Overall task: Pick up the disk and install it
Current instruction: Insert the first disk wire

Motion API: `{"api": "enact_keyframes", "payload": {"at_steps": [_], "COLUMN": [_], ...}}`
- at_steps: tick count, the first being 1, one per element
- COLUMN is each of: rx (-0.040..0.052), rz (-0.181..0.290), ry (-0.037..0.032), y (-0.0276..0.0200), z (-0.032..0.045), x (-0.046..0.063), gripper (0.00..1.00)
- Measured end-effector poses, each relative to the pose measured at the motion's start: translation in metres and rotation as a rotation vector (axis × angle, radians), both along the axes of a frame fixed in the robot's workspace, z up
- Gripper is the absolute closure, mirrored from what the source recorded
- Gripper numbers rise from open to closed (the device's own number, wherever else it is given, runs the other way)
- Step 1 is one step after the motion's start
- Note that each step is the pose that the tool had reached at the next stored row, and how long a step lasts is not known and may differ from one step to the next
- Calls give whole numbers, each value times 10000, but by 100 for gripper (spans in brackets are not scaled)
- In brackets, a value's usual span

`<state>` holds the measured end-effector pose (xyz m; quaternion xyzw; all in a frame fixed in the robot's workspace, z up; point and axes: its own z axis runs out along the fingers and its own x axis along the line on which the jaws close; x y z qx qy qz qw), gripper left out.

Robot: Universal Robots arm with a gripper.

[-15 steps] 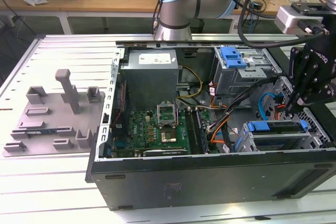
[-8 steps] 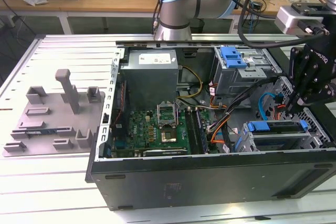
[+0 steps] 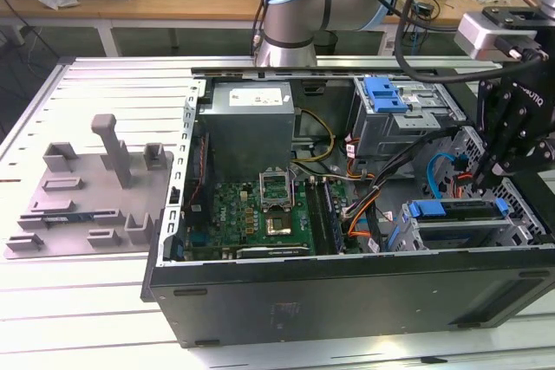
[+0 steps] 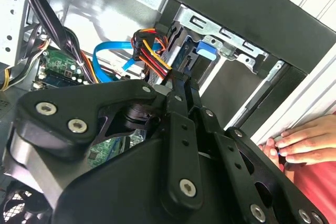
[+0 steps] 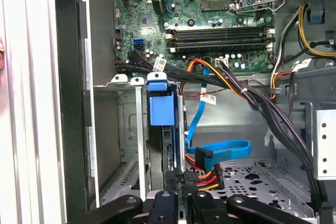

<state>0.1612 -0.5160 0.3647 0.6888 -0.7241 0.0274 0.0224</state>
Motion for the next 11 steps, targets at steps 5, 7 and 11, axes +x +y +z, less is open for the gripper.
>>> {"api": "enact_keyframes", "payload": {"at_steps": [5, 7, 11], "rx": [40, 64, 154], "rz": [9, 16, 34], "ry": [0, 1, 0], "y": [-19, -23, -34], "z": [-3, -3, -5], "x": [0, 0, 0], "gripper": [83, 83, 83]}}
